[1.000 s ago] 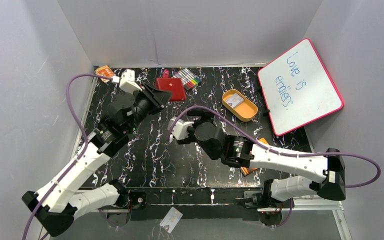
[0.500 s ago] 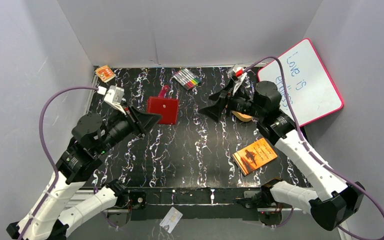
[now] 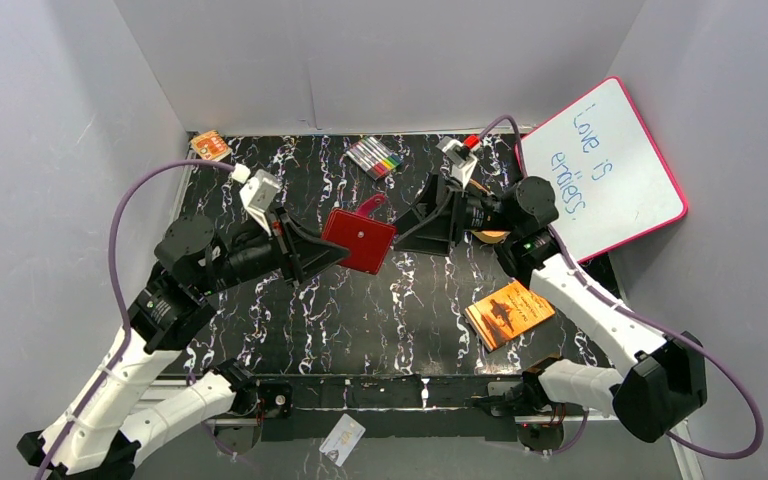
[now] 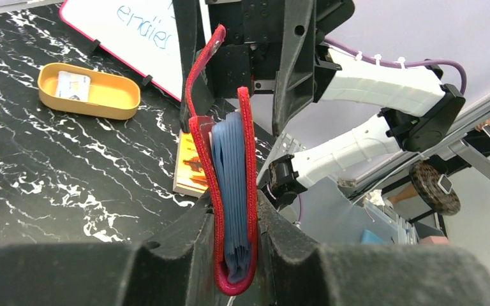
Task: Put the credit cards into the card holder
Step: Close the card holder at the center of the board.
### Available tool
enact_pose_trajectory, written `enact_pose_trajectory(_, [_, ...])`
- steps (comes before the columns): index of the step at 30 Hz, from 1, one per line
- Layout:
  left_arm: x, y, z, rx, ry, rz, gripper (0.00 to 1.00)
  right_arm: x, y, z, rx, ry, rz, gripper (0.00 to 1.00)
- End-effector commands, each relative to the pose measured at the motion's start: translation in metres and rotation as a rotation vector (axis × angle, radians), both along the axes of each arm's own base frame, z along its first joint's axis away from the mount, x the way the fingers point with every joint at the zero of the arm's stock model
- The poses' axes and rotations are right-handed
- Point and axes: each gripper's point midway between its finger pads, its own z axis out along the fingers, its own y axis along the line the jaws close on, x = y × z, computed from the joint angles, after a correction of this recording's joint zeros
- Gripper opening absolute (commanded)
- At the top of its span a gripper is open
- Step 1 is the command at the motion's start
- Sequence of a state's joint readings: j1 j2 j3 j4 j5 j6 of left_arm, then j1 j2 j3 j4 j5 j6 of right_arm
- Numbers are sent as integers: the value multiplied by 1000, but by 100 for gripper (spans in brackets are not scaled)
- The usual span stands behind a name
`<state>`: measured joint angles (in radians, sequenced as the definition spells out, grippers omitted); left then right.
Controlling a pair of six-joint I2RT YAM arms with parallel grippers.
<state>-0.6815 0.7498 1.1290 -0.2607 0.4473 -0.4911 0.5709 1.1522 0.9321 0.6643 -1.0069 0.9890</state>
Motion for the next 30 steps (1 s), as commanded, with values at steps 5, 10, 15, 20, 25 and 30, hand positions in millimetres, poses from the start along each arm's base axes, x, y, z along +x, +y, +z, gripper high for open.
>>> enact_pose_trajectory(5, [-8, -13, 40, -97, -88, -107, 0, -10, 11, 20, 59, 1, 66, 65])
enact_pose_trajectory(10, [-7, -18, 42, -110, -84, -126, 0, -10, 17, 21, 84, 33, 72, 54])
enact_pose_trajectory(15, [-4, -18, 40, -115, -75, -111, 0, -16, 16, 26, 123, 57, 91, 27])
enact_pose_trajectory(20, [4, -16, 37, -147, -49, -57, 18, -22, 13, 35, 169, 44, 73, 0])
enact_pose_trajectory(25, [10, -18, 39, -257, 1, -34, 74, -11, 9, 42, 238, 64, -44, 0])
enact_pose_trajectory(30, [16, -20, 38, -371, 57, -25, 81, 0, 5, 46, 285, 87, -137, 0])
